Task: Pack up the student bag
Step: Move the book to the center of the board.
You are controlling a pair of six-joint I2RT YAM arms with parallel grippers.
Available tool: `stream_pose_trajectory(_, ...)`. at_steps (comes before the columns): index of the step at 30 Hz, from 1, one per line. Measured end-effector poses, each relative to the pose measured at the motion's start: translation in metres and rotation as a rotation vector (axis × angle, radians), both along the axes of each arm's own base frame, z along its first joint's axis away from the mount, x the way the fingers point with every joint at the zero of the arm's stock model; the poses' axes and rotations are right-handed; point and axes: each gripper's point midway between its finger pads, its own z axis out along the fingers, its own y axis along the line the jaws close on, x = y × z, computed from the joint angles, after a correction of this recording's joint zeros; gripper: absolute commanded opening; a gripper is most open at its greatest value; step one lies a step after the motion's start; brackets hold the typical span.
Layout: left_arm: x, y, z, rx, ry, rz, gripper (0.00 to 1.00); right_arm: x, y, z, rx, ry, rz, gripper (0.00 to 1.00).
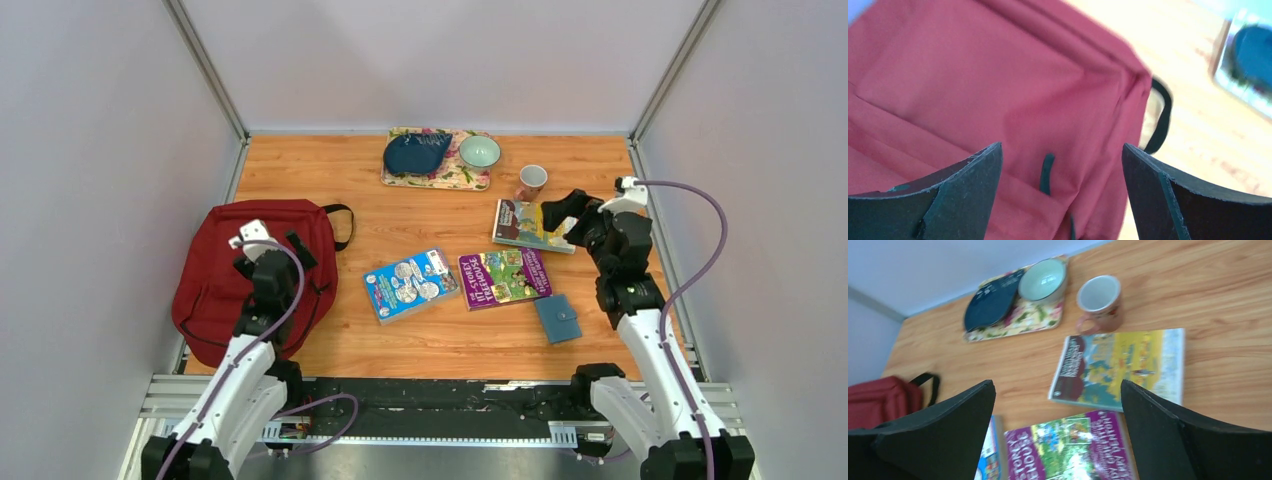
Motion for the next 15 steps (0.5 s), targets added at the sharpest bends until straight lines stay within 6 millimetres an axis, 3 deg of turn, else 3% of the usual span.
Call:
stream_pose_trajectory(5, 0.009, 0.002, 0.067, -0.033, -0.058, 0.037, 0.96, -0.002, 0.064, -0.004, 0.094, 0.086, 0.292, 1.00)
stream_pose_trajectory(7, 0.008, -0.003, 0.084, -0.036, -0.078, 0.005, 0.96, -0.003, 0.101, -0.003, 0.067, 0.129, 0.401, 1.00)
stream_pose_trajectory(12, -0.003, -0.015, 0.091, 0.003, -0.034, -0.112, 0.97, -0.020, 0.200, -0.009, -0.012, 0.208, 0.600, 1.00)
stream_pose_trajectory(15, -0.012, -0.016, 0.084, 0.046, 0.015, -0.144, 0.99, -0.024, 0.230, -0.036, 0.040, 0.300, 0.651, 1.00)
